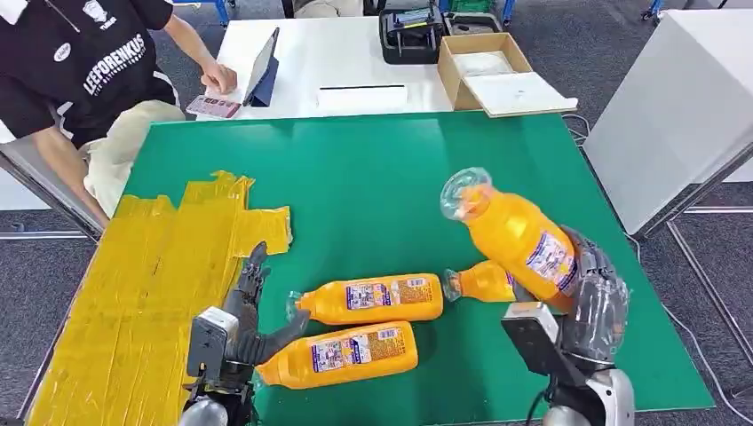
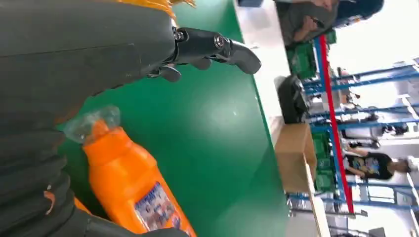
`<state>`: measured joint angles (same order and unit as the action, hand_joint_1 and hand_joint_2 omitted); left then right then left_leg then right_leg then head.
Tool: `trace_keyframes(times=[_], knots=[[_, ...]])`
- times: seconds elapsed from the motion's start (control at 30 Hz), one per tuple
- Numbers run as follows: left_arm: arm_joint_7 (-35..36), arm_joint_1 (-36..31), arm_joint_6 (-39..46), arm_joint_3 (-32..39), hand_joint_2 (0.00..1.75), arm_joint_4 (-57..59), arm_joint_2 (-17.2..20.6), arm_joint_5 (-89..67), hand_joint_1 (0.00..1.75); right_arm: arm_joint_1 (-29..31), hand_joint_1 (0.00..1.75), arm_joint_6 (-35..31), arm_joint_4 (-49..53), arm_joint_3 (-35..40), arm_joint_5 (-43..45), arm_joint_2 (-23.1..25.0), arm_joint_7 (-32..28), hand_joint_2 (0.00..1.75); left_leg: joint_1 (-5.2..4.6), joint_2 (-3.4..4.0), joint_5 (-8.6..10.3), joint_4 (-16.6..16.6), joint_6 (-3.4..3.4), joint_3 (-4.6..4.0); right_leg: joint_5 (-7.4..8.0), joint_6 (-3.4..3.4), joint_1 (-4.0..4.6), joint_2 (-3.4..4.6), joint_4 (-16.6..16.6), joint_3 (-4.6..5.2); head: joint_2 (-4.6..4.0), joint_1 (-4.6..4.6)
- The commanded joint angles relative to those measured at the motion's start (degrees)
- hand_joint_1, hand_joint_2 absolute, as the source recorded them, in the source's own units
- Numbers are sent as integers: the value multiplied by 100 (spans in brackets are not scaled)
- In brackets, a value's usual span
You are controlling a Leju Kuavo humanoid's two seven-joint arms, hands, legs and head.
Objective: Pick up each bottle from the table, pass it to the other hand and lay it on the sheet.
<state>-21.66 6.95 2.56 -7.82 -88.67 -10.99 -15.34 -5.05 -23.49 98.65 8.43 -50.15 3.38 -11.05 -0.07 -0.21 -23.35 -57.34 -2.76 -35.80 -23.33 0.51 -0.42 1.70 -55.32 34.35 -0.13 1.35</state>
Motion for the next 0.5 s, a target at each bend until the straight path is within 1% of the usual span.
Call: trace_keyframes(times=[0.03, 0.13, 0.17, 0.23, 0.4, 0.5], knots=[[499, -663, -246, -1393, 175, -451, 216, 101, 0, 1014, 175, -1132, -2087, 754, 1314, 397, -954, 175, 6, 6, -2, -6, 22, 13, 3, -5, 7, -13, 2, -16, 0, 2], [555, -908, -268, -1694, 175, -425, 275, 367, 0, 1170, 175, -1363, -2507, 1009, 1738, 384, -1278, 175, 5, -17, 5, -4, 28, 15, -3, -4, 6, -35, 2, -22, 0, 0], [574, -924, -254, -1721, 175, -429, 273, 384, 0, 1195, 175, -1399, -2562, 1038, 1757, 396, -1299, 175, 4, -10, 13, 1, 20, 6, 3, -3, 5, -23, 6, -11, 0, 0], [558, -1100, -307, -1930, 175, -463, 324, 508, 0, 1352, 175, -1439, -2840, 1288, 1837, 427, -1444, 175, 2, 2, 8, 0, 30, 16, 1, -5, 3, -21, 4, -21, 0, 0], [678, -1439, -189, -2258, 175, -552, 367, 639, 0, 1724, 175, -1437, -3321, 1772, 1901, 722, -1481, 175, 2, -3, 10, -2, 23, 3, 5, -6, 1, -20, 0, -6, 0, -2], [707, -1550, -149, -2374, 175, -536, 354, 673, 0, 1853, 175, -1424, -3479, 1899, 1962, 822, -1497, 175, 3, 4, 8, -4, 27, 5, 4, -7, 2, -17, -3, -7, 0, 0]])
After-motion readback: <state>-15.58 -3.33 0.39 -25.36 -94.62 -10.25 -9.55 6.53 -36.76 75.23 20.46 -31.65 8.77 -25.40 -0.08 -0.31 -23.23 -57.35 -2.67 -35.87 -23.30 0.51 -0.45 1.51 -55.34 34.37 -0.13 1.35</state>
